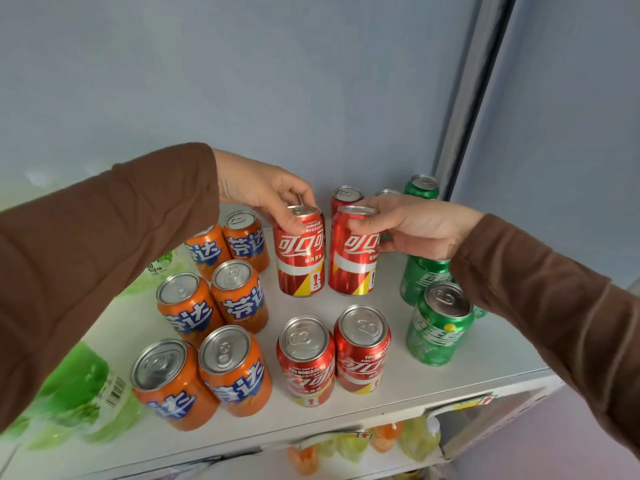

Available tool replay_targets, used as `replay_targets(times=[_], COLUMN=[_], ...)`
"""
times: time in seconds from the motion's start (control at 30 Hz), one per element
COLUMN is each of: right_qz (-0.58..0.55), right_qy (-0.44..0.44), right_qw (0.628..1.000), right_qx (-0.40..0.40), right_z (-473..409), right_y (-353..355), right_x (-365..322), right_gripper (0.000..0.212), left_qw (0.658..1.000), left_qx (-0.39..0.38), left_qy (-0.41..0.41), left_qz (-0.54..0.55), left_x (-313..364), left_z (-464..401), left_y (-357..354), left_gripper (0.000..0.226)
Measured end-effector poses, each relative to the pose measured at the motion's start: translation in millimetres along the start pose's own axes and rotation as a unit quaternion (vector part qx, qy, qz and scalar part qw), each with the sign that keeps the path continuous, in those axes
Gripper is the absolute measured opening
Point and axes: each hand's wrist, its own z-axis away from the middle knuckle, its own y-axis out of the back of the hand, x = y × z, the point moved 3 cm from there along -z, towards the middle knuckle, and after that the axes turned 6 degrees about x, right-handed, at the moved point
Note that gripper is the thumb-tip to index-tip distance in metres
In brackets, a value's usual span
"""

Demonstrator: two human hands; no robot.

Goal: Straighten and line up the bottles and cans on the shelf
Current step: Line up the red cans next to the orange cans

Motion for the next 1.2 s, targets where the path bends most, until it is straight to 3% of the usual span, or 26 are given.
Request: replay_targets(times=[0.1,0.27,0.63,0.8,0.83,0.9,1.0,1.1,1.2], right_qz=[0.057,0.109,0.17,0.212,0.22,0.222,0.269,0.406,0.491], right_qy=[-0.008,-0.031,-0.018,-0.013,-0.001,0.038,0.086,0.087,0.043], right_qw=[0.998,0.992,0.984,0.977,0.975,0.97,0.942,0.888,0.854], right_qx=[0.024,0.06,0.058,0.011,0.025,0.086,0.18,0.196,0.167], right_z=[-5.7,-11.2,-16.9,-9.9,-10.7,-18.6,-39.4,-66.0,-92.4], right_y=[-6.2,-14.2,-25.4,-17.4,-9.6,9.7,33.8,43.5,48.2], right_x=[12.2,30.4,38.4,15.4,4.1,-18.1,-36.0,-36.1,-28.5], right_gripper=[0.062,0.058,0.065,0.09,0.089,0.068,0.05,0.064,0.079], left_qw=[1.0,0.996,0.996,0.999,0.999,0.997,0.985,0.973,0.975], left_qx=[0.013,0.026,0.031,-0.001,0.007,0.051,0.158,0.207,0.19], left_qy=[0.006,0.005,-0.001,0.025,0.024,0.015,-0.017,-0.012,0.004], left_qz=[-0.016,-0.079,-0.089,-0.032,-0.034,-0.049,-0.059,-0.098,-0.114], left_x=[-4.0,-8.8,-19.1,-22.0,-18.2,-7.4,0.1,-12.4,-26.4], left_z=[-2.2,-10.8,-16.0,-11.9,-9.2,-3.8,-7.8,-26.2,-47.5], left_y=[-15.0,-42.5,-59.3,-47.2,-38.4,-16.4,11.8,20.4,17.9], left_gripper=[0.068,0.053,0.061,0.076,0.075,0.06,0.052,0.063,0.074])
